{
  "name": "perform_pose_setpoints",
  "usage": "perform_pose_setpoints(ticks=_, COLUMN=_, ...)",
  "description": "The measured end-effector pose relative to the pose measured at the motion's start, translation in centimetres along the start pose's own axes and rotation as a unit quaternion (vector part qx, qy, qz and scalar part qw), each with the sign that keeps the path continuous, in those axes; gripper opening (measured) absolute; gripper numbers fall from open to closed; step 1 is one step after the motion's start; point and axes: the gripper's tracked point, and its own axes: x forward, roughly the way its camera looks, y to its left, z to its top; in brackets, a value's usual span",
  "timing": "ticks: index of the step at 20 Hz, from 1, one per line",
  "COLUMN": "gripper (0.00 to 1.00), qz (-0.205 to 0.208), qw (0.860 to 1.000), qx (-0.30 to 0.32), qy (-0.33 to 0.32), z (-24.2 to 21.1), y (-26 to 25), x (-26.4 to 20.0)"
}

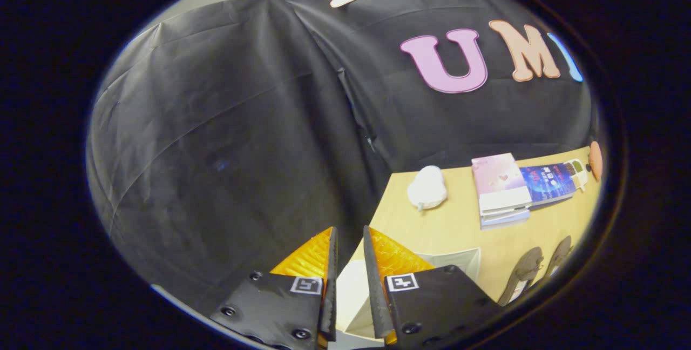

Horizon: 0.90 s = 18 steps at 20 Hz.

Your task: Open the storage box then place both shoes into the box .Put the left shoe in first, then the right shoe, with the right side of both shoes facing outward in a uniform manner.

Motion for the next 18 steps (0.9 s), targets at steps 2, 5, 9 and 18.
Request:
perform_pose_setpoints(ticks=2, gripper=0.3, qz=-0.018, qw=1.0, qx=-0.009, qy=-0.019, z=1.0, y=-1.8, x=-0.4)
perform_pose_setpoints(ticks=5, gripper=0.3, qz=-0.055, qw=0.997, qx=-0.027, qy=-0.046, z=2.6, y=-5.5, x=-1.3)
perform_pose_setpoints(ticks=9, gripper=0.3, qz=-0.11, qw=0.991, qx=-0.033, qy=-0.068, z=3.7, y=-11.4, x=-2.6)
perform_pose_setpoints(ticks=18, gripper=0.29, qz=-0.218, qw=0.972, qx=-0.02, qy=-0.083, z=2.3, y=-24.2, x=-6.5)
